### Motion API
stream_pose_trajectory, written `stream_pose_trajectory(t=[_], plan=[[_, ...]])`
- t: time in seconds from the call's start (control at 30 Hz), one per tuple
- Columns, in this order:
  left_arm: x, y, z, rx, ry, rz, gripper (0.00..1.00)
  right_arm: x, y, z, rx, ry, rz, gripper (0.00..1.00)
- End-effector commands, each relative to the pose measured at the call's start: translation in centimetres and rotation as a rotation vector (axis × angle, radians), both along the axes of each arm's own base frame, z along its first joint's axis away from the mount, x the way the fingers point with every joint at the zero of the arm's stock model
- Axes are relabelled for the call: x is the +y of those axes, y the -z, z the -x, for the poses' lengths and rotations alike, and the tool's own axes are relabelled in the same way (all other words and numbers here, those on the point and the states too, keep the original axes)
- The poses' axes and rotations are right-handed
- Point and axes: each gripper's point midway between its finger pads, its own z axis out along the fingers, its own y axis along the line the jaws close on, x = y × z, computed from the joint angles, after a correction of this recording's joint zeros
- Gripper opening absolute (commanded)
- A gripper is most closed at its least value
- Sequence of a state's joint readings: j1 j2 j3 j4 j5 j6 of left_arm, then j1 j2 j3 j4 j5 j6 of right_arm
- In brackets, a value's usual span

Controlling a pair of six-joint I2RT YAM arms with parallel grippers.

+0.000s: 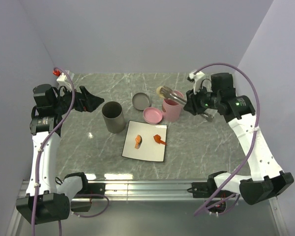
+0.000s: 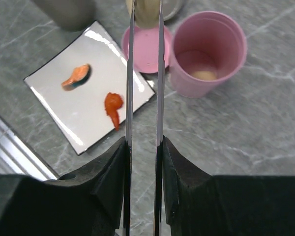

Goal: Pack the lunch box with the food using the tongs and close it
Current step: Place the fake food in the packing box.

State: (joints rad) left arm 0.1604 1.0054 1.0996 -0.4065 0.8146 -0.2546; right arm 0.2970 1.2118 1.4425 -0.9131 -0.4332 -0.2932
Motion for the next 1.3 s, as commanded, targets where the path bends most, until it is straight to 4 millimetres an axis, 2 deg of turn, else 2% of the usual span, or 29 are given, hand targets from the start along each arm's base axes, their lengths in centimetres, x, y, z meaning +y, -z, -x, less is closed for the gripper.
stream_pose_trajectory(t=[0.0, 0.07, 0.23, 0.37, 0.6, 0.67, 0.87, 1.1, 1.2, 1.27], plan=[[0.2, -1.0, -0.2, -0.045, -0.011, 0.000, 0.99, -2.3, -1.3, -1.3, -0.020, 0.082, -0.001, 0.32], [0.3, -0.9, -0.2, -0.046, -0.017, -0.005, 0.99, -3.8, -1.0, -2.1, -0.007, 0.136, 0.015, 0.32], [0.4, -0.8, 0.1, -0.053, -0.022, -0.017, 0.99, -5.4, 1.0, -3.6, 0.039, 0.196, 0.050, 0.33], [0.5, -0.8, 0.3, -0.060, -0.029, -0.029, 0.99, -5.9, 2.5, -4.1, 0.075, 0.216, 0.064, 0.35], [0.5, -0.7, 0.3, -0.059, -0.029, -0.033, 0.99, -5.9, 2.7, -5.2, 0.074, 0.213, 0.066, 0.37], [0.5, -0.6, 0.3, -0.055, -0.027, -0.033, 0.99, -5.8, 2.6, -5.4, 0.072, 0.202, 0.077, 0.41], [0.5, -0.8, 0.3, -0.057, -0.028, -0.030, 0.99, -5.8, 2.0, -4.9, 0.073, 0.185, 0.080, 0.57], [0.5, -0.9, 0.3, -0.057, -0.028, -0.030, 0.99, -5.0, 0.1, -3.3, 0.058, 0.123, 0.052, 0.59], [0.4, -1.1, 0.3, -0.059, -0.024, -0.022, 0.99, -4.2, -0.3, -1.8, 0.060, 0.062, 0.047, 0.59], [0.4, -1.0, 0.3, -0.060, -0.024, -0.021, 0.99, -3.5, 0.1, -0.7, 0.070, 0.012, 0.053, 0.59]])
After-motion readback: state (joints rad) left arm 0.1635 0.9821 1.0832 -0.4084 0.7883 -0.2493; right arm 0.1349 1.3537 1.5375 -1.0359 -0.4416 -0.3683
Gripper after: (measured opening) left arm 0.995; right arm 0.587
